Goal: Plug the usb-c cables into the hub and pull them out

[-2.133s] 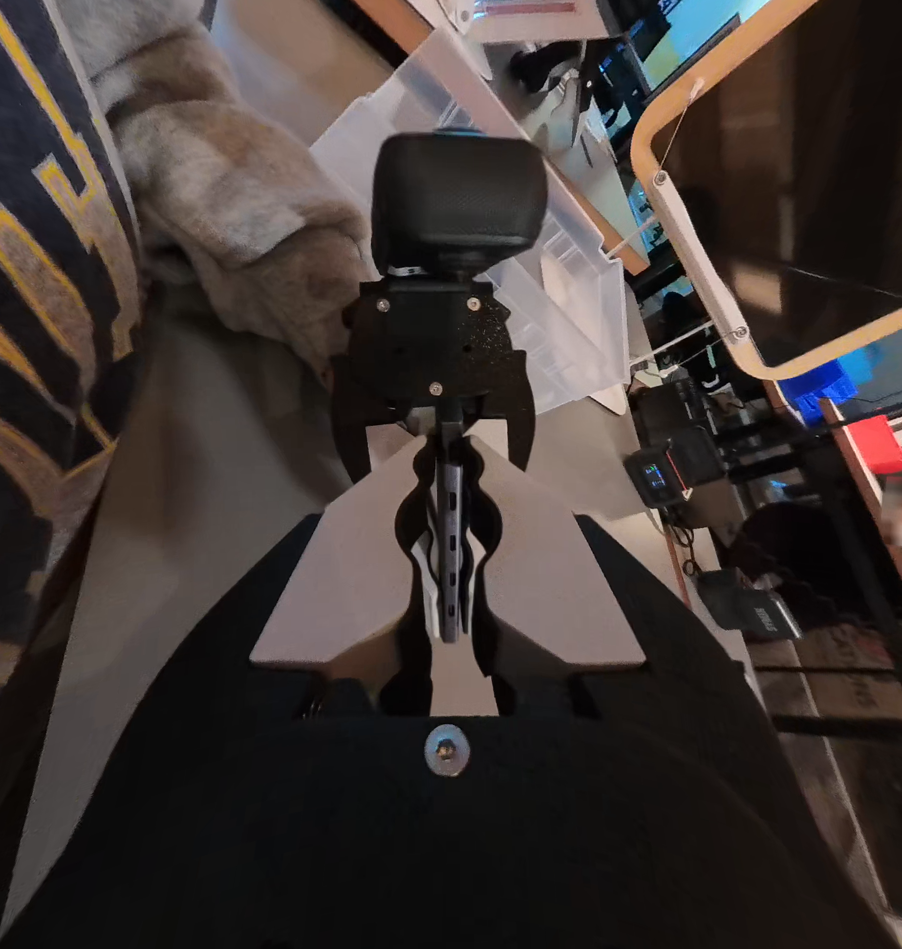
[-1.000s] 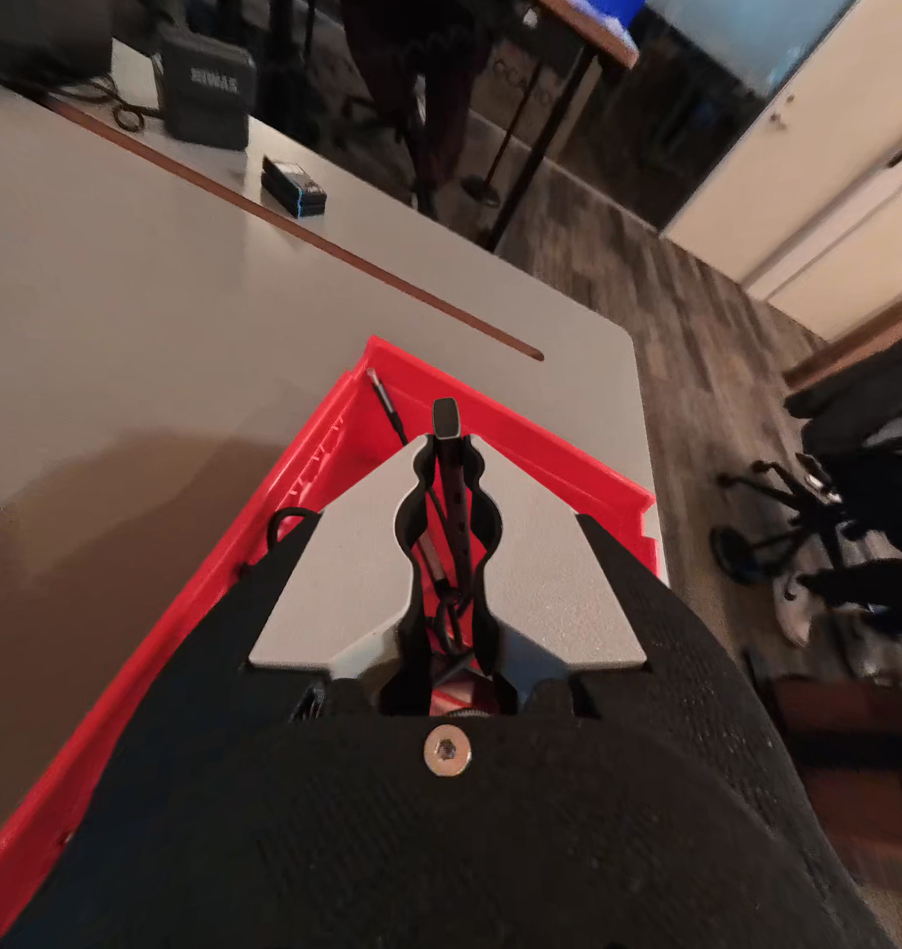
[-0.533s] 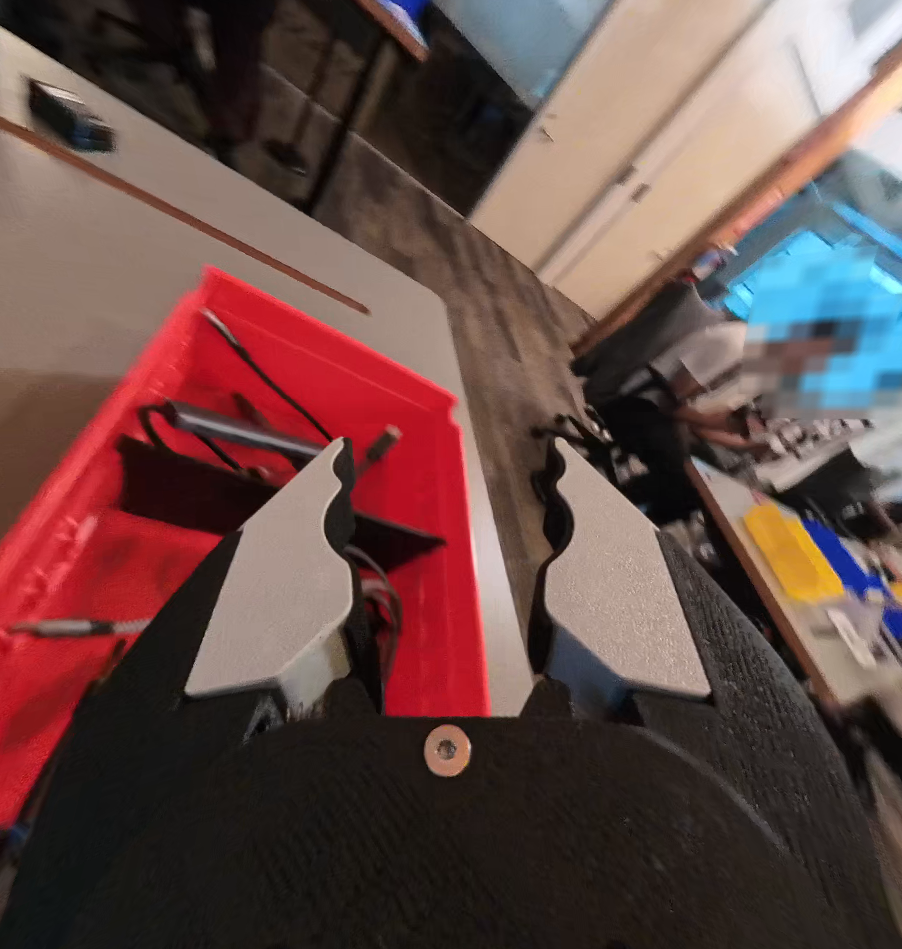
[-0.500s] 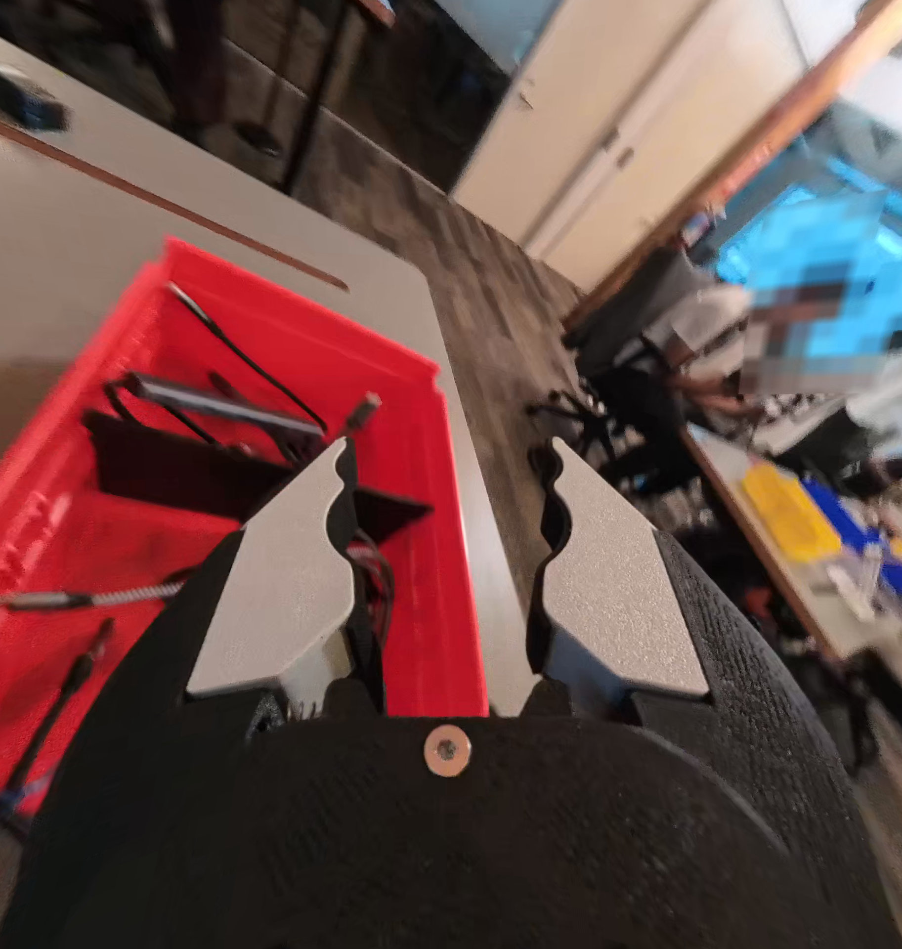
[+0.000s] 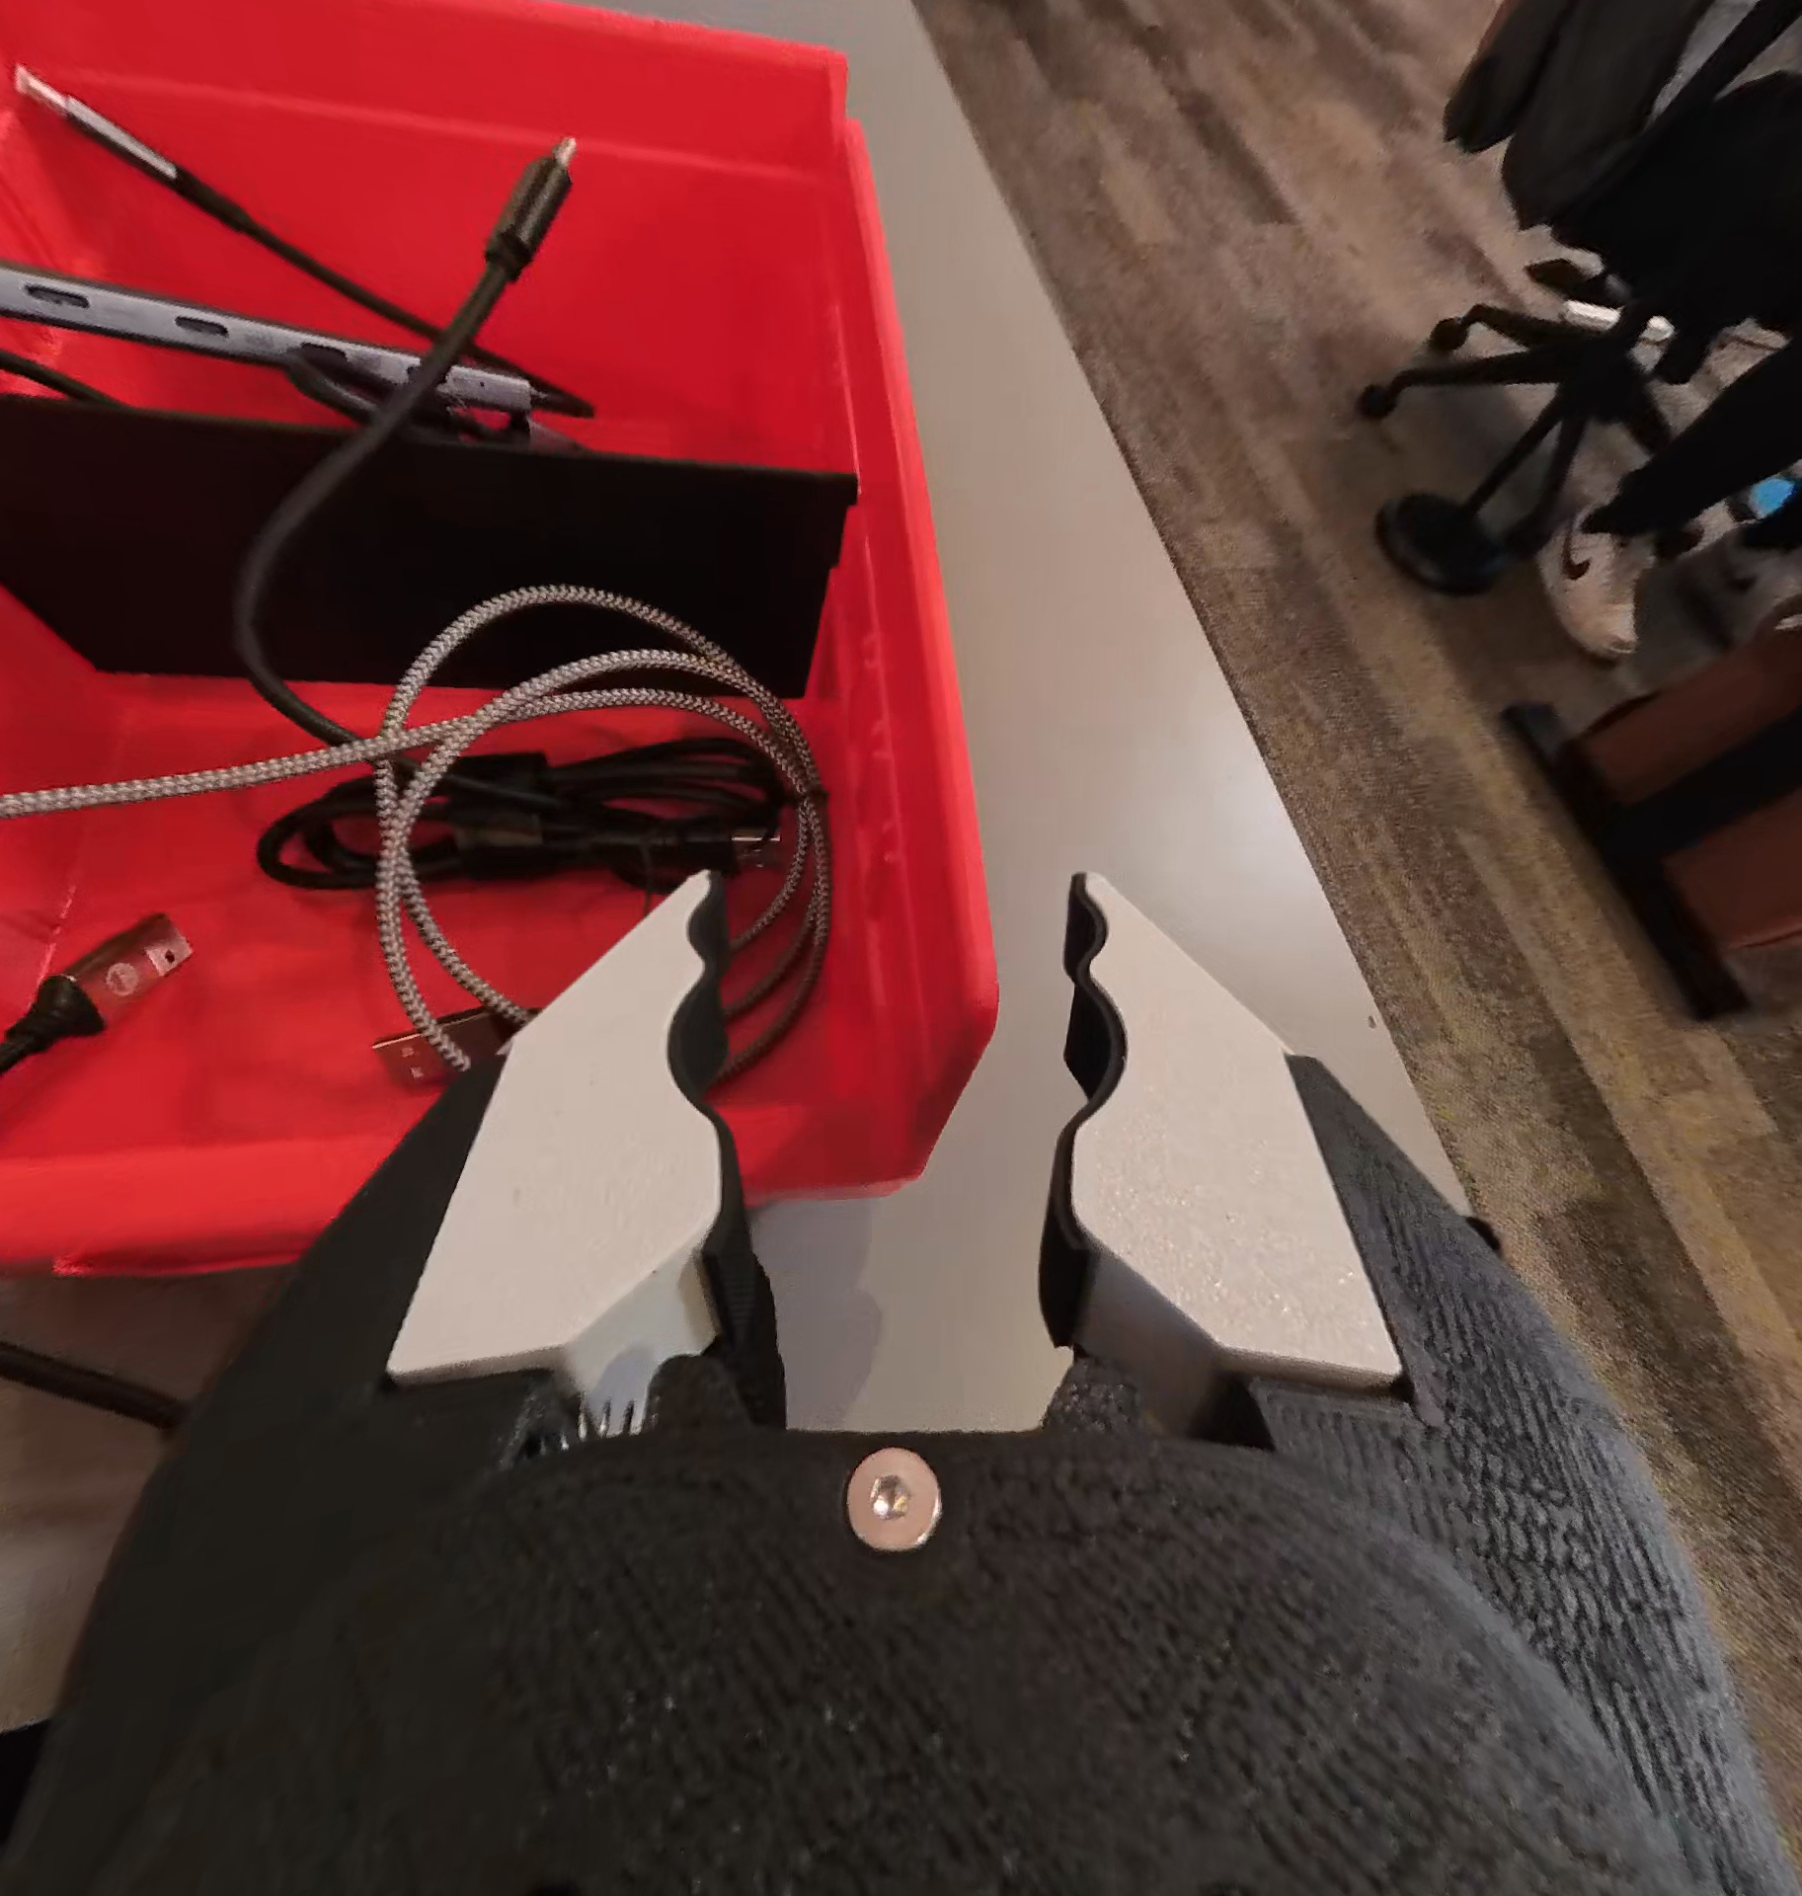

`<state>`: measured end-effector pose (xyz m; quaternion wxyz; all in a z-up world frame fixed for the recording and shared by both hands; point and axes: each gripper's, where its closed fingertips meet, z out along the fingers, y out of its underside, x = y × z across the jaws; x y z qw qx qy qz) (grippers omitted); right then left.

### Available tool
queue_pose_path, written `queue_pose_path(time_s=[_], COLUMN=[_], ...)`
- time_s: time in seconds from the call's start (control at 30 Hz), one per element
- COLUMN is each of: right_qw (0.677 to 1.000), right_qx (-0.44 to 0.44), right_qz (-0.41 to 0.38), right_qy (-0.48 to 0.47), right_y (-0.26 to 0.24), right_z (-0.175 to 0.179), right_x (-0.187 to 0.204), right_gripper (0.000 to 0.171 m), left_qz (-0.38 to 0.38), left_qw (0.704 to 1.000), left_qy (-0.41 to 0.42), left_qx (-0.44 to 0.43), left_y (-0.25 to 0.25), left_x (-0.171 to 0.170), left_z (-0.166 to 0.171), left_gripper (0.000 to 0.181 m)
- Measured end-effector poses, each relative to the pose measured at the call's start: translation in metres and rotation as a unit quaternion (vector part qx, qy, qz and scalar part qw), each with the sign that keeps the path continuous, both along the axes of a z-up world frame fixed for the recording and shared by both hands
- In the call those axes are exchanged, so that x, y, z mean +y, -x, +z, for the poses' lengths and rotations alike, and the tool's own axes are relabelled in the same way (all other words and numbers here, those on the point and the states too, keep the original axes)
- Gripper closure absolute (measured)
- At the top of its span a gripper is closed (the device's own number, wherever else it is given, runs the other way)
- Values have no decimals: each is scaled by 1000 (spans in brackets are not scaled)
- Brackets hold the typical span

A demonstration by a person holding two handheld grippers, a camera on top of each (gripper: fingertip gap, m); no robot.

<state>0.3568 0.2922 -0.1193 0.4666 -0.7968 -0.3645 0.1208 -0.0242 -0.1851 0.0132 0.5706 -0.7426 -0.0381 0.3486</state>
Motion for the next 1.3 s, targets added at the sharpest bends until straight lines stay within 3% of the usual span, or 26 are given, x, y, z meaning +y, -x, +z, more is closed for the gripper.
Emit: queue_pose_path(time_s=[0.03,0.1,0.23,0.4,0.53,0.77,1.03,1.3], right_qw=[1000,1000,999,999,1000,995,991,983], right_qx=[-5,-17,-42,-21,20,56,35,33], right_qz=[3,-2,-16,-28,-1,72,130,179], right_qy=[1,-6,-16,-16,10,26,5,8], right_y=[0,0,-1,-2,4,27,77,136], right_z=[-2,-3,-11,-10,-11,-10,-10,-9], right_x=[1,3,4,7,2,-21,-47,-97], right_gripper=[109,124,134,149,160,168,166,166], left_qz=[35,126,126,149,166,105,109,116], left_qw=[998,979,942,929,920,936,956,979], left_qy=[0,-8,5,103,180,231,194,130], left_qx=[-48,-158,-310,-323,-305,-242,-190,-104], left_y=[12,37,24,12,14,8,-1,-17], left_x=[-18,-58,-93,-119,-127,-116,-119,-115], left_z=[-4,-24,-84,-148,-173,-171,-161,-98], left_gripper=[74,83,85,103,144,179,178,178])
